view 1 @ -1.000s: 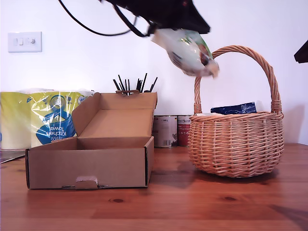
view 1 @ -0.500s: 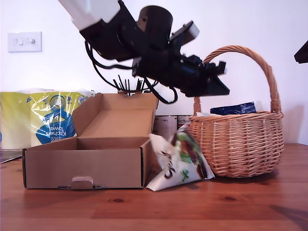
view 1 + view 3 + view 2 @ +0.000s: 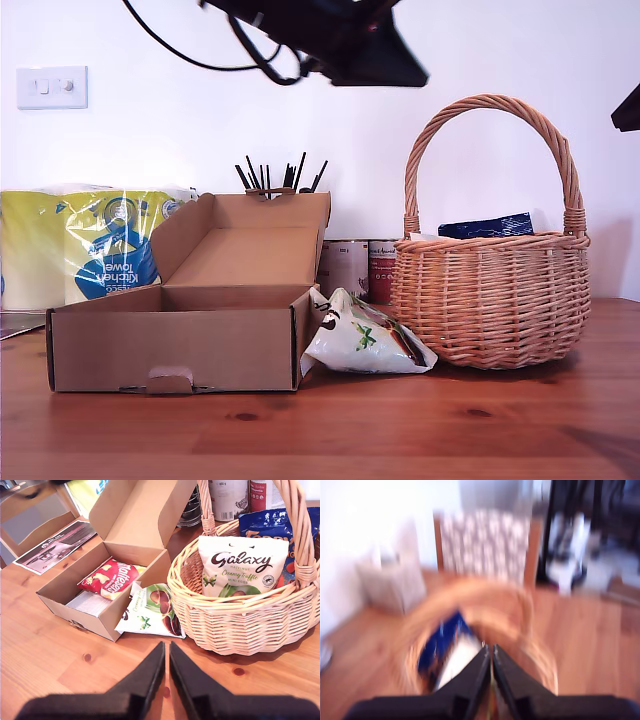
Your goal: Move the bags of Easter eggs from the cardboard box on the left into the woven basket on the right side.
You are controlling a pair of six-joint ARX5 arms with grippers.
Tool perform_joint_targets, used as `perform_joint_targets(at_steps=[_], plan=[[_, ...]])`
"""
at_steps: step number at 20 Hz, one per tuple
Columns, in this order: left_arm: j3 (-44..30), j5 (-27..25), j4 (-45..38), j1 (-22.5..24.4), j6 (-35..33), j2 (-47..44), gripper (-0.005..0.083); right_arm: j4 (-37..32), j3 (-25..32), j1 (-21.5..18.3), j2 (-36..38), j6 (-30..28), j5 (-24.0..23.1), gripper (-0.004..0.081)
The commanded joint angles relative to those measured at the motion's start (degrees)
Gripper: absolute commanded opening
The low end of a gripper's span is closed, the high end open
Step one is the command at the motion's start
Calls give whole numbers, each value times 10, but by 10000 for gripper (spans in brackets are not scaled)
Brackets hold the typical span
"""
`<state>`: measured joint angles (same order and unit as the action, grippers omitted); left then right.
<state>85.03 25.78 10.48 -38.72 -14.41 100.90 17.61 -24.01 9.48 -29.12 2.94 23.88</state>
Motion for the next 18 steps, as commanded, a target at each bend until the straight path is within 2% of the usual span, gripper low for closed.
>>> perform_joint_targets(at_steps=[1,3,5,6,7,9,10,11,13,18], plan=[[-10,-8,100,7,-49,11,-24,-6,-9,3,0,0,2,-12],[-10,-15,172,13,-91,15,-24,-6,-9,3,0,0,2,-13],[-10,-37,200,13,-123,16,-22,-6,-9,3,0,0,2,-12],[-10,-44,202,13,-131,16,13,-7,-9,3,0,0,2,-12],[-10,-44,201,13,-136,16,144,-7,-9,3,0,0,2,-12],[-10,-65,193,13,-137,17,594,-8,-9,3,0,0,2,-12],[-10,-91,194,8,-140,19,734,-8,-9,3,0,0,2,-12],[-10,-114,196,3,-144,20,783,-9,-9,3,0,0,2,-12],[-10,-129,191,-5,-144,20,783,-10,-9,3,0,0,2,-12],[-10,-128,186,-11,-144,35,783,-10,-9,3,0,0,2,-12]])
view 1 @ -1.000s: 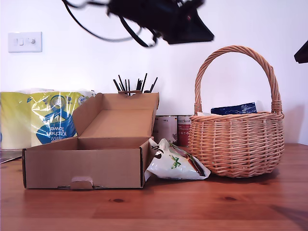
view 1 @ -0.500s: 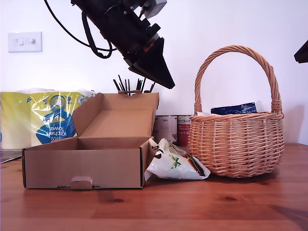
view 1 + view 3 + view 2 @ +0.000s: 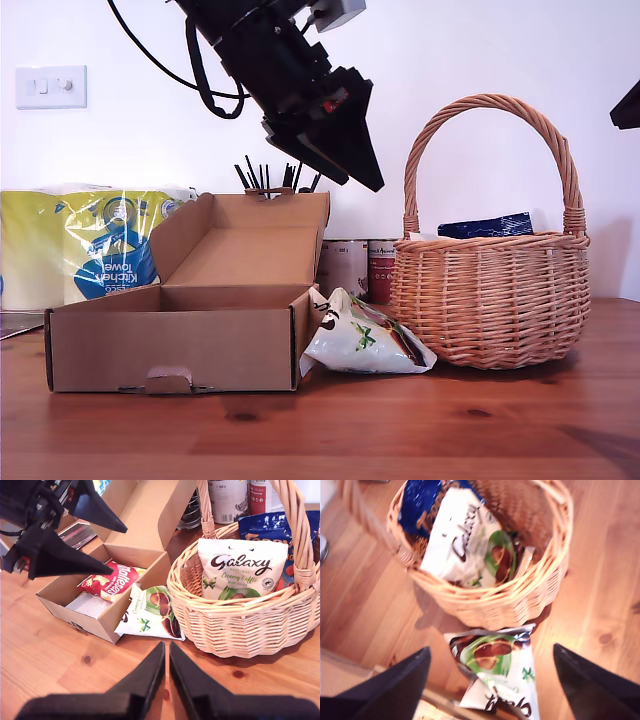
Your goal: Move the bags of Easter eggs from the cardboard box on the left into the woven basket on the right side.
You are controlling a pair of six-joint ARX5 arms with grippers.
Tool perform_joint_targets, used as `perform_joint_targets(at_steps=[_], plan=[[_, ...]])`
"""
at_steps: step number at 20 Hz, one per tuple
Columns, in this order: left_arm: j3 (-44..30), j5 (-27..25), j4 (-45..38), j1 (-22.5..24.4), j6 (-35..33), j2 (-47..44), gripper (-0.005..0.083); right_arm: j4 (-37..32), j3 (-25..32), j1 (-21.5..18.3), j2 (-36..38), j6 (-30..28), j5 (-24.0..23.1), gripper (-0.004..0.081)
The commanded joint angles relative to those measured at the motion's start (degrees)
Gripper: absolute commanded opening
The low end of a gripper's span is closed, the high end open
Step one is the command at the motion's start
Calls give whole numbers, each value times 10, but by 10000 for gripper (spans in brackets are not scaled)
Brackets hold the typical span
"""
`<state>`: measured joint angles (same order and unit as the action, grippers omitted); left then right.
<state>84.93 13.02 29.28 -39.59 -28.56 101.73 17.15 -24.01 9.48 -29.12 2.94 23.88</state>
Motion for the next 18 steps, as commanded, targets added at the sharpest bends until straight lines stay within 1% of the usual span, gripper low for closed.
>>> perform_joint_targets(at_steps=[1,6,10,14,18], plan=[[-9,-1,-1,-4,-3,36,783,-6,-9,3,0,0,2,-12],[1,-24,3,-6,-11,96,783,-5,-9,3,0,0,2,-12],[33,-45,20,-7,-17,139,783,-6,-9,3,0,1,2,-12],[62,-45,33,-10,-19,180,783,-5,-9,3,0,1,2,-12],[64,-45,43,-15,-19,213,783,-6,-9,3,0,1,2,-12]])
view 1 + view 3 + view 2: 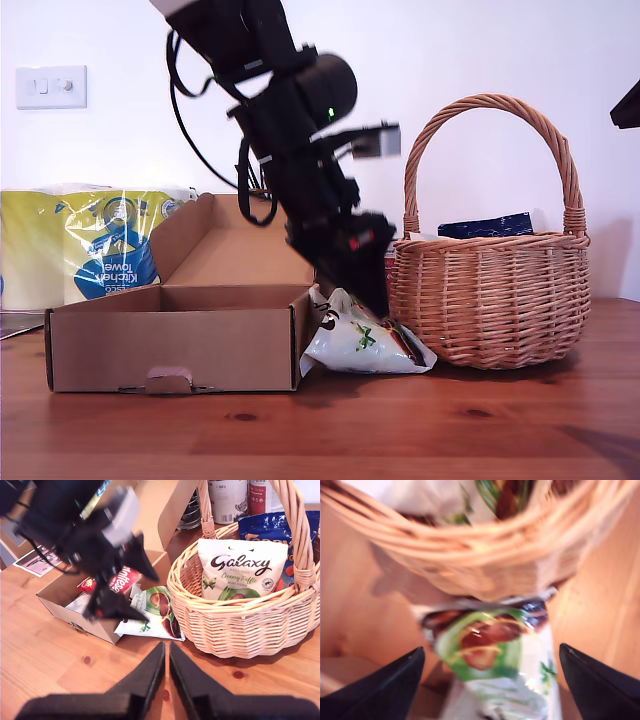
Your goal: Move the bags of Easter eggs from the cardboard box on the left into the woven basket on the right side.
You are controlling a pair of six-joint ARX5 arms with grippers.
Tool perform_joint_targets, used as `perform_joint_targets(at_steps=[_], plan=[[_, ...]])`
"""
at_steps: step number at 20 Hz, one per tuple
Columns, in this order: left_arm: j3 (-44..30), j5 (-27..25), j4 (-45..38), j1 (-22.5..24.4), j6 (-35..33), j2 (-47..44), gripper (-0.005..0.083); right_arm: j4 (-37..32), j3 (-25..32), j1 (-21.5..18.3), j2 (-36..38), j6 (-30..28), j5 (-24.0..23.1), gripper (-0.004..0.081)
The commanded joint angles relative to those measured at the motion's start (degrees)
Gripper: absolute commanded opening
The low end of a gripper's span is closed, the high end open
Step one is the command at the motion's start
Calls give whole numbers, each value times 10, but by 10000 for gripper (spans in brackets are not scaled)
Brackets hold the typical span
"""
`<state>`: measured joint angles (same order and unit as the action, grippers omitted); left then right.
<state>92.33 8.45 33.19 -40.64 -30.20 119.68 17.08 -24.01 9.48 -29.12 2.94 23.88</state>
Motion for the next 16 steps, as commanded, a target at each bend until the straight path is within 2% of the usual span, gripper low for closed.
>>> perform_joint_targets(at_steps=[1,5,6,8,10,11,13,16], plan=[[-10,0,6,-4,-3,38,783,-5,-9,3,0,1,2,-12],[-1,-2,28,-12,-3,41,772,-5,-9,3,0,1,2,-12],[6,-3,33,-12,-3,41,734,-5,-9,3,0,1,2,-12],[15,-9,38,-14,-3,41,561,-5,-9,3,0,1,2,-12],[34,-11,57,-15,-3,41,300,-5,-9,3,0,1,2,-12],[42,-11,62,-15,-3,41,201,-5,-9,3,0,1,2,-12],[62,-18,80,-15,-3,41,109,-5,-9,3,0,1,2,-12],[101,-30,127,-15,-3,40,50,-5,-9,3,0,1,2,-12]])
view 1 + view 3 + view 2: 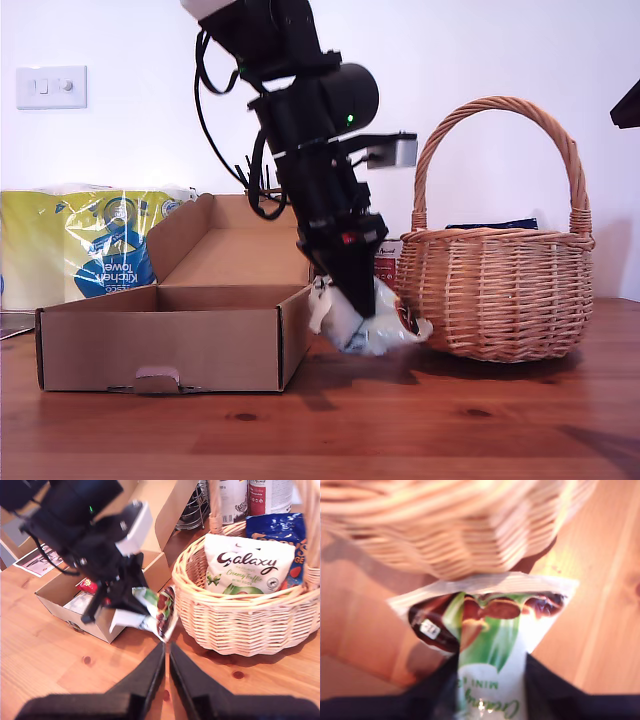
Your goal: Move the bags of Easter eggs from the cardboard box on the left into the woven basket on the right side.
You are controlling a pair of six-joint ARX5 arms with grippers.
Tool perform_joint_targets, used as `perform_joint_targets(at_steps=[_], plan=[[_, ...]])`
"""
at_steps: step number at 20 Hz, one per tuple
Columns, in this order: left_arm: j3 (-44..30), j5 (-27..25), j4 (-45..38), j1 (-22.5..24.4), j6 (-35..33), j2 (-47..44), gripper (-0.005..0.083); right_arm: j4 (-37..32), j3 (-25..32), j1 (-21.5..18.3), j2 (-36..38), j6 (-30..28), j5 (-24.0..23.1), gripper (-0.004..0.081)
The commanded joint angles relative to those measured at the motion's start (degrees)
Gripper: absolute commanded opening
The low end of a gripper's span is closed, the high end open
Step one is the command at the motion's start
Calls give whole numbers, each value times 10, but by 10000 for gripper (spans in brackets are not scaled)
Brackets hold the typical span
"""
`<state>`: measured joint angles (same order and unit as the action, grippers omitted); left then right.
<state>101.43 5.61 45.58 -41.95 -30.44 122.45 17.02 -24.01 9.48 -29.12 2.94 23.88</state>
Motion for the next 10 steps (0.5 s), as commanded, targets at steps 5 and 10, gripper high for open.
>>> perform_joint_targets(at_steps=[5,10], plan=[[94,-28,131,-2,0,12,49,-5,-9,3,0,1,2,-12],[169,-14,205,-1,19,12,49,-5,-9,3,0,1,2,-12]])
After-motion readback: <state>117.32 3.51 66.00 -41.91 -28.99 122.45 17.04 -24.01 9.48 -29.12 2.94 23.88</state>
